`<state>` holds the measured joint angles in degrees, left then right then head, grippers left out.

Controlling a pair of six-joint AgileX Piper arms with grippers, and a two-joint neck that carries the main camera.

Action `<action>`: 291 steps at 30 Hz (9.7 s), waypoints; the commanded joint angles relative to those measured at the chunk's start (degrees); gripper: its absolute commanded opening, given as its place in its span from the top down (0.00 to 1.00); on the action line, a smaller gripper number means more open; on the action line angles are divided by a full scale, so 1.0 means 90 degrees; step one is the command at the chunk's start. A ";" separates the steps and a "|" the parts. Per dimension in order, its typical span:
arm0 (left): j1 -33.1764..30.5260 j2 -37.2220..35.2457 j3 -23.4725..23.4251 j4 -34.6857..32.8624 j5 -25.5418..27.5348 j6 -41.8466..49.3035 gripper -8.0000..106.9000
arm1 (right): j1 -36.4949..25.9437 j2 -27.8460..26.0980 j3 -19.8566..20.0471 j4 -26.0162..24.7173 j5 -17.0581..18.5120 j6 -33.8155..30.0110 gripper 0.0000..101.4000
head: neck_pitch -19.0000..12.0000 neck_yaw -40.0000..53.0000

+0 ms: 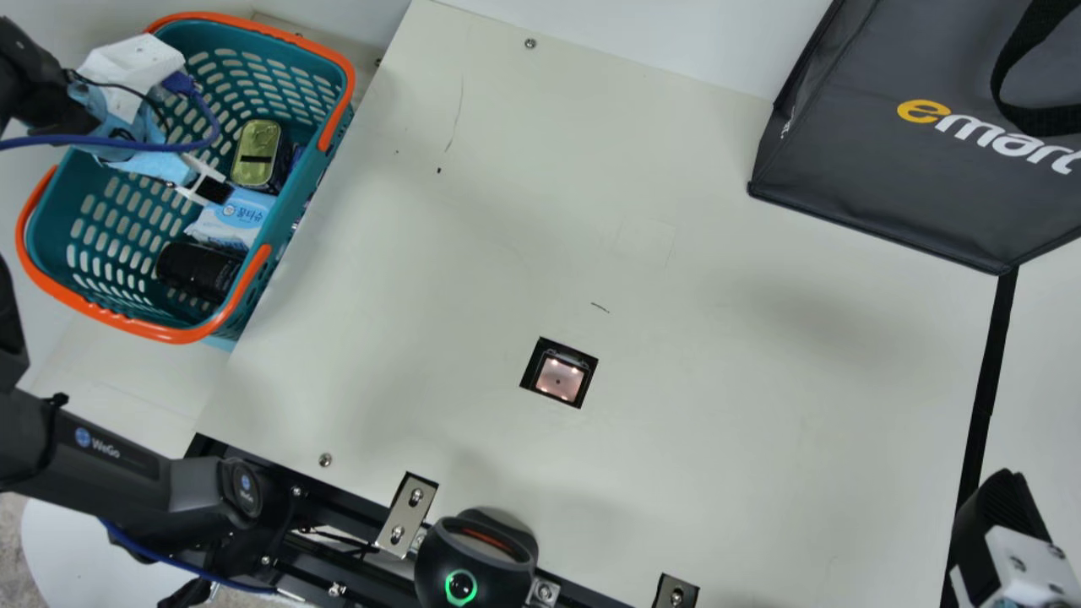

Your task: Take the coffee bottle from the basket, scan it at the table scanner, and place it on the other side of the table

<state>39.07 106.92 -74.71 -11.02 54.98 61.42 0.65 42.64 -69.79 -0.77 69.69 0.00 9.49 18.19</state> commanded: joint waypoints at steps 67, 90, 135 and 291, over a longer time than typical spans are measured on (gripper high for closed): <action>0.0395 -0.0877 0.1251 0.0239 0.0238 -0.6335 0.15 | 0.0000 0.0000 0.0000 0.0000 0.0003 0.0000 0.06 | -0.0175 0.0025; 0.0025 -0.0859 0.2037 0.0309 -0.0026 -0.9236 0.15 | 0.0000 0.0000 0.0000 0.0000 0.0003 0.0000 0.06 | -0.0175 0.0025; -0.0687 0.0554 0.3047 0.0057 -0.2311 -1.1058 0.15 | 0.0000 0.0000 0.0000 0.0006 0.0010 0.0000 0.06 | -0.0175 0.0025; -0.3566 -0.3123 -0.1207 0.0685 0.1658 -0.9071 1.00 | 0.0000 0.0000 0.0000 0.0005 0.0018 0.0000 0.06 | -0.0175 0.0025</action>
<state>8.52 78.86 -85.61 -4.93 69.93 -20.22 0.65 42.64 -69.79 -0.73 69.85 0.00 9.49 18.28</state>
